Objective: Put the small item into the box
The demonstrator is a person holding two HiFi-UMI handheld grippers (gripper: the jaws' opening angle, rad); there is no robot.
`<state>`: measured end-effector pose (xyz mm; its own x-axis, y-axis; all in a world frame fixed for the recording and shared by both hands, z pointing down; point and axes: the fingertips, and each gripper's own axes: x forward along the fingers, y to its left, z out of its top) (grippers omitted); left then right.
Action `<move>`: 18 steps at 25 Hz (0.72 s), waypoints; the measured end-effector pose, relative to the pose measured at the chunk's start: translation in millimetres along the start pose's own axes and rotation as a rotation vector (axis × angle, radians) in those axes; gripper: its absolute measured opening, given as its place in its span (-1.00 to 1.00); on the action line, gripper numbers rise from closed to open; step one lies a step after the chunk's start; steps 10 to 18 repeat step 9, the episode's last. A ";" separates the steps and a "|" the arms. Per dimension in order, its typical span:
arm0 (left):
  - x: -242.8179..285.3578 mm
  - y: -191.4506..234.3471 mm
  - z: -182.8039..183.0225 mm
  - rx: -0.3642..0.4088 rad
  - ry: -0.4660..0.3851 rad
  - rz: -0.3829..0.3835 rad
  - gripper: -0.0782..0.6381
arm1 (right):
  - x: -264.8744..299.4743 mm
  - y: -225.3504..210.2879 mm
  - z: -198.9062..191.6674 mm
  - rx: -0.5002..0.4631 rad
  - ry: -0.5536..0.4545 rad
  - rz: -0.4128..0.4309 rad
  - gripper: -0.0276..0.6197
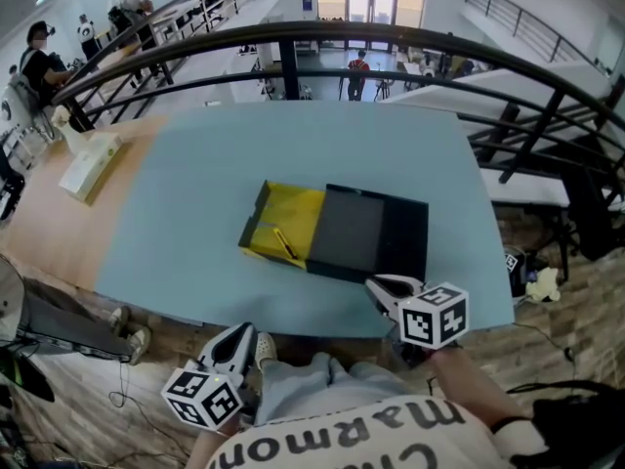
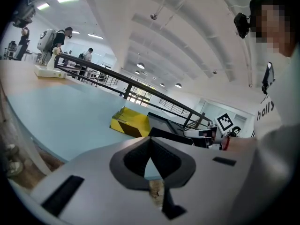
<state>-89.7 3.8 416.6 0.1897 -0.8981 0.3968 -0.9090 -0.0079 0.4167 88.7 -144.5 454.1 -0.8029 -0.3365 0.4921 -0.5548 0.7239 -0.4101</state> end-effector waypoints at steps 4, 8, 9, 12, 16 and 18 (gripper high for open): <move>-1.8 4.4 1.7 -0.003 -0.004 0.011 -0.78 | 4.8 1.9 0.4 -0.004 0.009 0.006 -0.79; -5.4 10.4 3.7 -0.007 0.000 0.013 -0.78 | 11.5 9.5 3.3 -0.014 0.016 0.013 -0.79; -6.6 12.1 4.7 -0.007 0.000 0.012 -0.78 | 13.4 11.8 4.3 -0.018 0.018 0.013 -0.79; -6.6 12.1 4.7 -0.007 0.000 0.012 -0.78 | 13.4 11.8 4.3 -0.018 0.018 0.013 -0.79; -6.6 12.1 4.7 -0.007 0.000 0.012 -0.78 | 13.4 11.8 4.3 -0.018 0.018 0.013 -0.79; -6.6 12.1 4.7 -0.007 0.000 0.012 -0.78 | 13.4 11.8 4.3 -0.018 0.018 0.013 -0.79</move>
